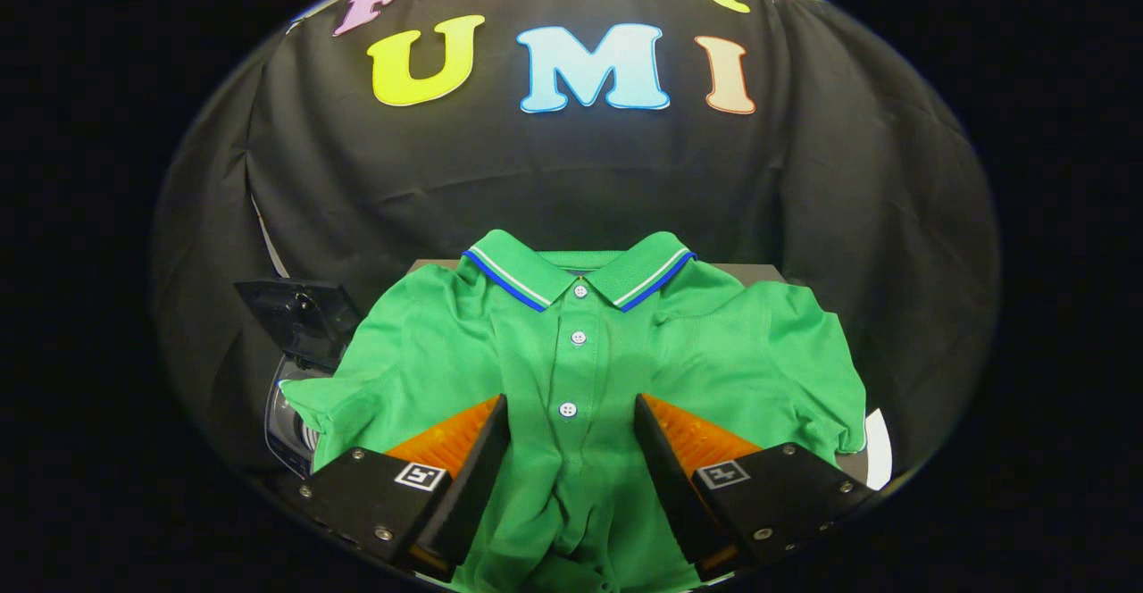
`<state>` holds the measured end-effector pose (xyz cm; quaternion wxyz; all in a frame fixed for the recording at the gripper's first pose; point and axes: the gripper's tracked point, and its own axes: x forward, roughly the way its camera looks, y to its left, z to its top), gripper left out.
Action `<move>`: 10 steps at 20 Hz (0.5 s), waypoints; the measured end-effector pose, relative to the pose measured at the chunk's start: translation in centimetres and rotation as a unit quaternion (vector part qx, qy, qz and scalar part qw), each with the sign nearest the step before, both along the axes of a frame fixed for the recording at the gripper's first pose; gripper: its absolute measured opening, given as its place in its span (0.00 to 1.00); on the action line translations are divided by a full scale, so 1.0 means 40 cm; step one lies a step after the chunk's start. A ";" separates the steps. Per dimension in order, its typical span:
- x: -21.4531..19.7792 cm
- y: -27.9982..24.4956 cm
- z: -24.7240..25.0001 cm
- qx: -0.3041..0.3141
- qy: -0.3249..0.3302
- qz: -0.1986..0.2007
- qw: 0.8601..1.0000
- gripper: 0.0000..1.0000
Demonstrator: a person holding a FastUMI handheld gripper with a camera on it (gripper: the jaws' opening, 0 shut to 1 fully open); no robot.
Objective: Put the clothes into the washing machine and then close the washing machine lid.
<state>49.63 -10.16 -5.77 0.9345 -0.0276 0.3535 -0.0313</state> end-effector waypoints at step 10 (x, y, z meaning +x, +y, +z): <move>-0.002 0.024 0.019 -0.040 0.006 0.032 0.999 0.15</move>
